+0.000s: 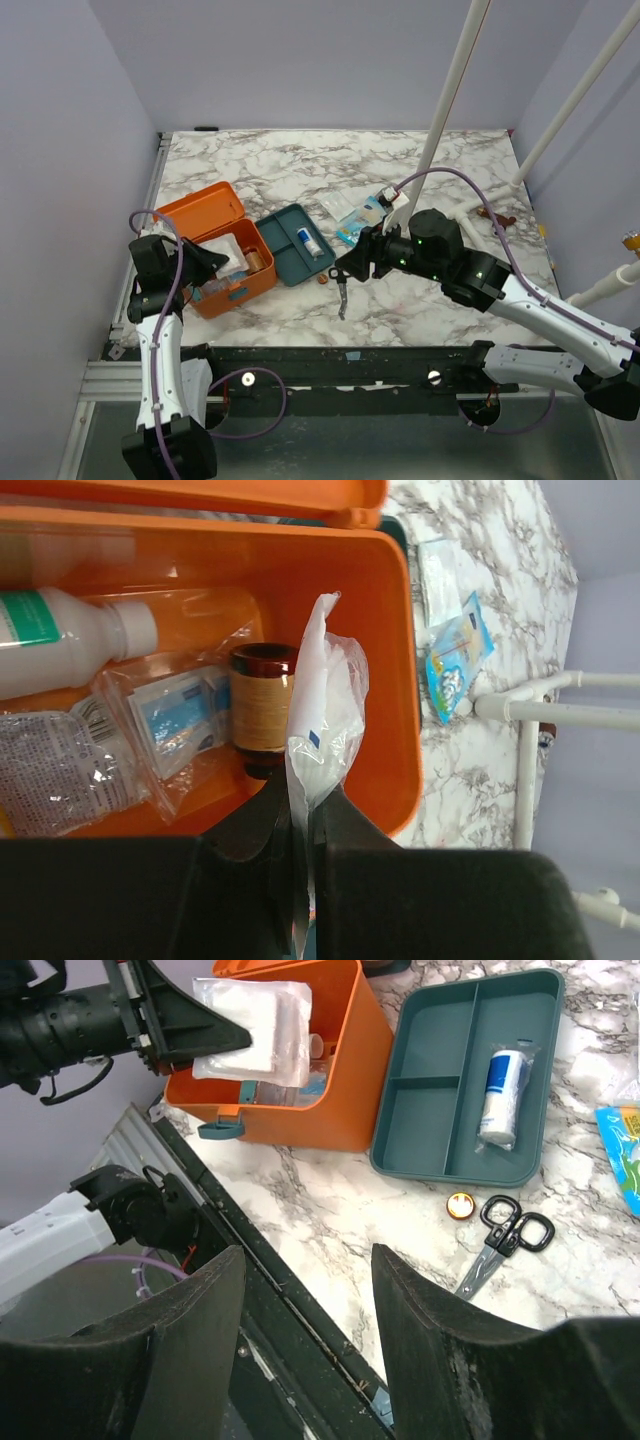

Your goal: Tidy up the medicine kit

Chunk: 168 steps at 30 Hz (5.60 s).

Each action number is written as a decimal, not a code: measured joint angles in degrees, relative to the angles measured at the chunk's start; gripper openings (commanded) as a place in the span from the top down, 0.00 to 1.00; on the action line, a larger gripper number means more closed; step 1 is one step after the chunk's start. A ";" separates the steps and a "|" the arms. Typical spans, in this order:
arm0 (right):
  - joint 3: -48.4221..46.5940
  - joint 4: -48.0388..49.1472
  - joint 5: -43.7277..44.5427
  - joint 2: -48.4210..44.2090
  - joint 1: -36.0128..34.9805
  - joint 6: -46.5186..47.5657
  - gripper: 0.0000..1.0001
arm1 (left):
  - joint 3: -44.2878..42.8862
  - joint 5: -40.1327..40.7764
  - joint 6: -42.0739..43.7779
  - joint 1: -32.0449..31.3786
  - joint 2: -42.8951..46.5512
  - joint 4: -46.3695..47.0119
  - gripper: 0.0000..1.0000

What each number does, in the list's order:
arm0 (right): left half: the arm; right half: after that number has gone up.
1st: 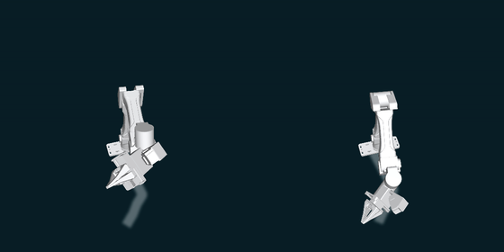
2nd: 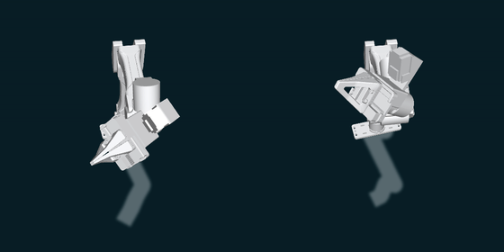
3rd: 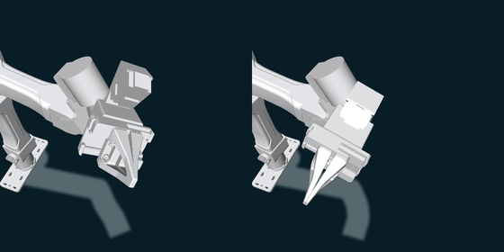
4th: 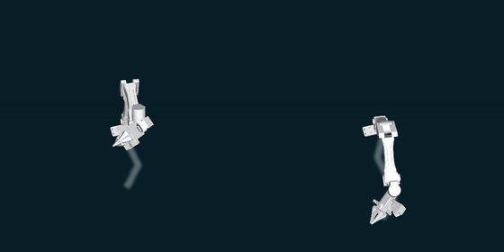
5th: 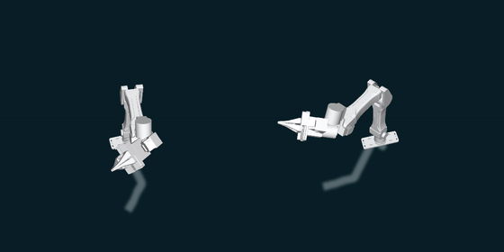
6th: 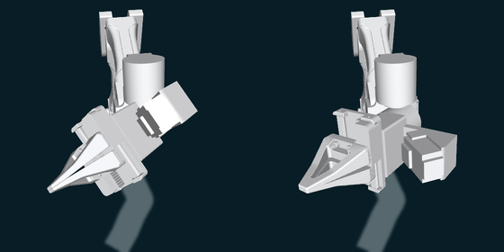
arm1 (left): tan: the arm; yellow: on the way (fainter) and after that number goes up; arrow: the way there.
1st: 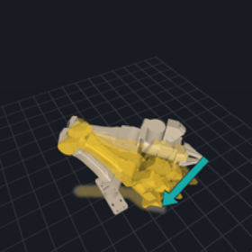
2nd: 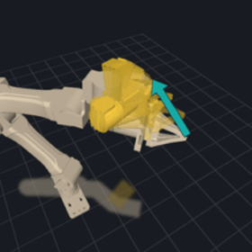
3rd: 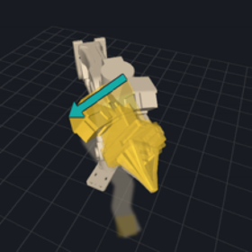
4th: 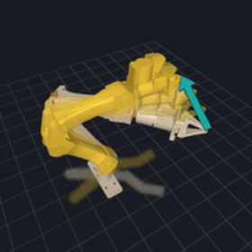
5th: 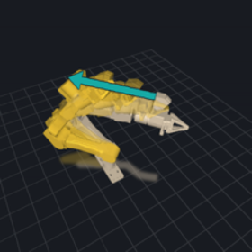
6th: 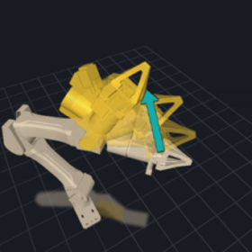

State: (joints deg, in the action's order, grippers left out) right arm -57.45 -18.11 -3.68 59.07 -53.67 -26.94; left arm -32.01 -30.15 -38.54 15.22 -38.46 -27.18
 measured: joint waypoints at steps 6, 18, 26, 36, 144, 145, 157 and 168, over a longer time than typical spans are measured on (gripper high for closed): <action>0.85 -0.04 0.02 -0.31 0.00 0.02 0.43 | 2.34 -3.54 1.20 5.49 -6.88 1.03 0.51; 0.85 -0.02 0.50 -0.13 0.00 0.07 0.42 | -0.24 -3.34 3.02 7.45 -6.36 -4.74 0.01; 0.11 -0.09 1.68 2.97 0.00 0.46 0.42 | -8.37 2.89 3.67 7.48 -2.34 -16.26 0.02; -2.82 -1.22 6.58 7.43 0.00 0.92 0.42 | -14.91 7.54 6.88 7.48 0.68 -23.43 0.02; -28.46 3.54 1.53 36.92 -2.75 22.01 0.99 | -7.17 30.80 8.24 -19.58 29.05 -15.91 0.02; -29.11 3.74 0.96 37.66 -3.58 22.51 0.99 | -7.17 32.72 7.67 -19.58 30.21 -16.04 0.02; -38.45 6.08 -4.79 52.17 -10.43 29.20 0.99 | -7.89 41.70 4.15 -19.58 34.32 -18.25 0.02; -49.81 2.75 -7.58 64.30 -10.60 35.58 0.99 | -7.89 49.44 -0.66 -19.58 35.69 -20.31 0.01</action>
State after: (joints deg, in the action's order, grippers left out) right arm -107.26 -15.35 -11.27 123.37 -64.27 8.64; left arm -39.90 19.29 -39.20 -4.36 -2.76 -47.48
